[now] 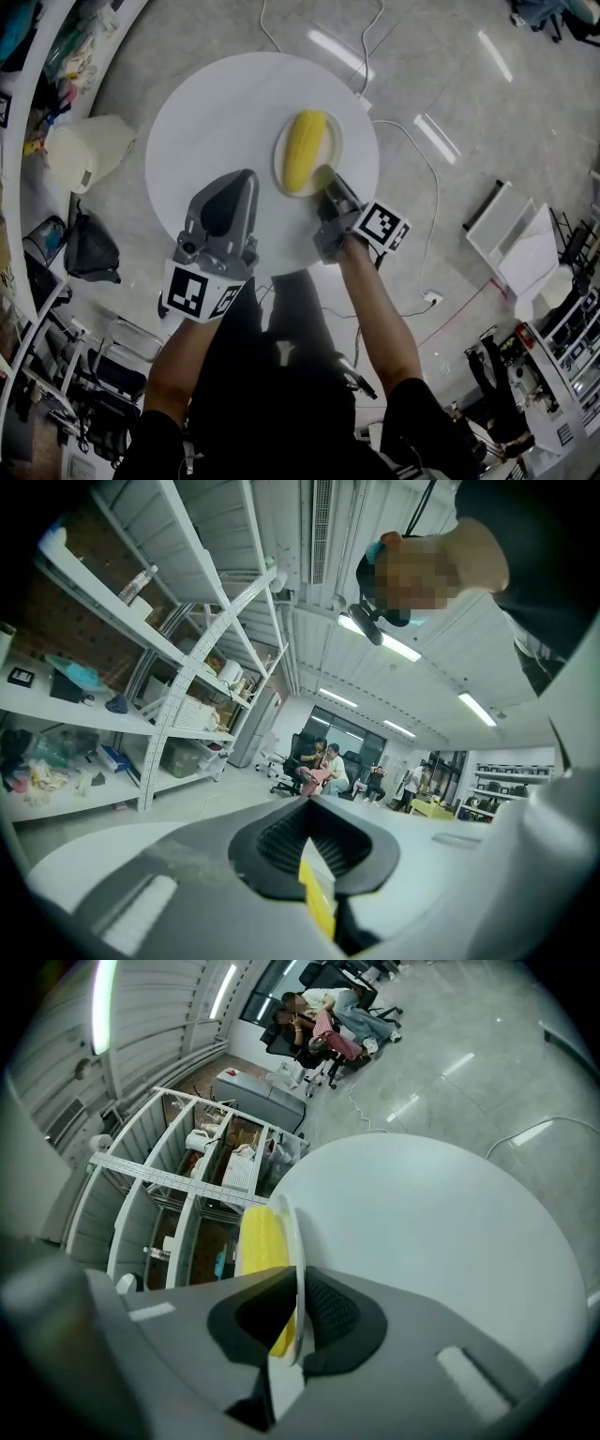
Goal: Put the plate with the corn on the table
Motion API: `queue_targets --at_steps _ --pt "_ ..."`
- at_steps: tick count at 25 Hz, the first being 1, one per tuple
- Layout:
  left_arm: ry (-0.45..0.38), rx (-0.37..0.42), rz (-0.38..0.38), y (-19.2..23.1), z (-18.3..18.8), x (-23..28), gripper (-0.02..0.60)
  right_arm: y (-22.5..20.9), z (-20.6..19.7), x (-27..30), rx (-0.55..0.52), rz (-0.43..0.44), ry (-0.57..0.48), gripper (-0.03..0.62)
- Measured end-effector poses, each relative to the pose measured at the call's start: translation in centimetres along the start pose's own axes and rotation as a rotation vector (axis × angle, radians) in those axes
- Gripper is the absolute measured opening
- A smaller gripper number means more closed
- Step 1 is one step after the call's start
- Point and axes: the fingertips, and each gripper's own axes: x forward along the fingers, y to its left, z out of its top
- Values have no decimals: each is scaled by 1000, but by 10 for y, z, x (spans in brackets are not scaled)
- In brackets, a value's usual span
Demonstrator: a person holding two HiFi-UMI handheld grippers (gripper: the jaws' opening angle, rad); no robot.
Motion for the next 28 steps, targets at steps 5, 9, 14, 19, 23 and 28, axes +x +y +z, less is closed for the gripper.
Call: queue_targets --at_steps 5,9,14,19,23,28 --pt "4 -5 2 1 -3 0 0 0 4 0 -36 -22 -12 47" --pt "5 -9 1 -1 -4 -1 0 -4 2 -3 -30 -69 -13 57" --pt "7 -10 -2 -2 -6 -4 0 1 2 -2 -157 -88 -5 61" --pt "7 -13 2 3 -5 -5 0 1 1 -1 -214 -127 3 67" --pt "7 -17 3 2 -6 -7 0 -1 0 -4 -247 -156 13 78" --pt "7 -18 5 4 -6 -9 0 -4 1 -8 -291 -183 29 92"
